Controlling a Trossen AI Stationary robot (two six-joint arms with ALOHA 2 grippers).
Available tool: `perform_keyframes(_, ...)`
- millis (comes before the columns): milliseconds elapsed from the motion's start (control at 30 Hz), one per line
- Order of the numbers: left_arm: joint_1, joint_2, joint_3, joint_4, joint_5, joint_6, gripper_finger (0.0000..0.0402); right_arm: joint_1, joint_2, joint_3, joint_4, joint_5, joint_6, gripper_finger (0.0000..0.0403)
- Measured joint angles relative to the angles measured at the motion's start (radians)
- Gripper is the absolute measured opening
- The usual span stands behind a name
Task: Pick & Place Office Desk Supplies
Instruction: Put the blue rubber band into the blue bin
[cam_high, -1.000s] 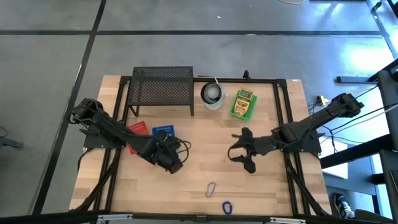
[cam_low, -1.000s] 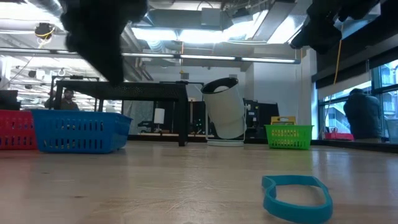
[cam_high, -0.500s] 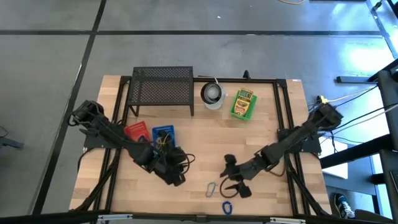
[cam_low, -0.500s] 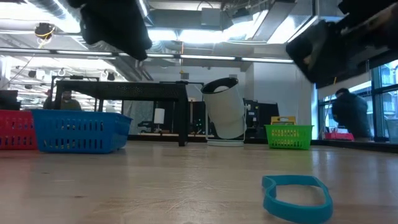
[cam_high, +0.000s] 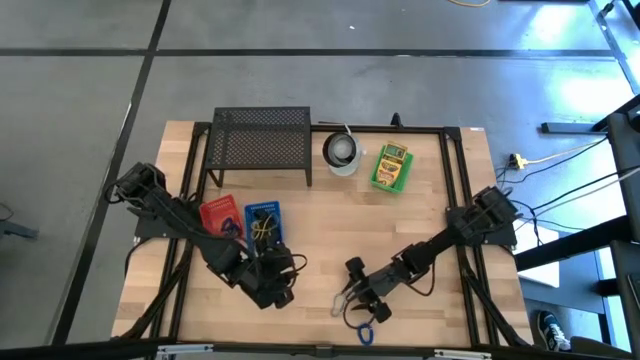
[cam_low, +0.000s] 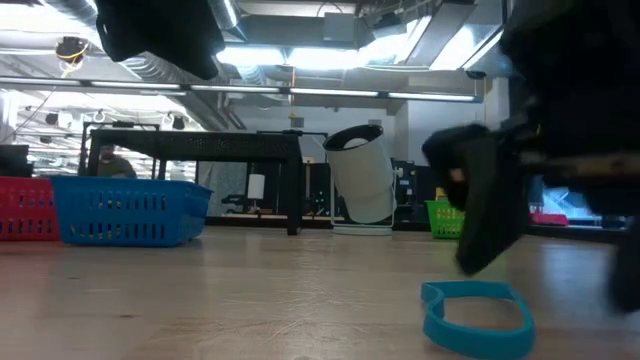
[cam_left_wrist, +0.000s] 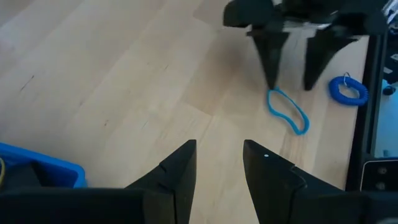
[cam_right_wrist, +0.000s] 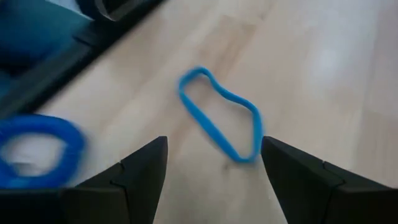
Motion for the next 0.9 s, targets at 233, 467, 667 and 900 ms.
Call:
perform_keyframes(233,-0.004,0.0,0.0,0.001,-0.018,-0.003,0.0126,-0.037,0.063,0.016,0.03,0.023,0.032,0.0263)
perform_keyframes(467,-0.004,0.0,0.0,0.001,-0.039,0.012,0.0125,-0.05,0.119,0.077,0.025,-0.042,0.023,0.0223)
perform_keyframes(667,-0.004,0.0,0.0,0.001,-0.039,0.015,0.0125,-0.05,0.122,0.086,0.011,-0.055,0.013,0.014)
perform_keyframes(900,-0.004,0.0,-0.001,0.0,-0.039,0.016,0.0125,-0.049,0.117,0.085,0.006,-0.07,-0.002,0.0032)
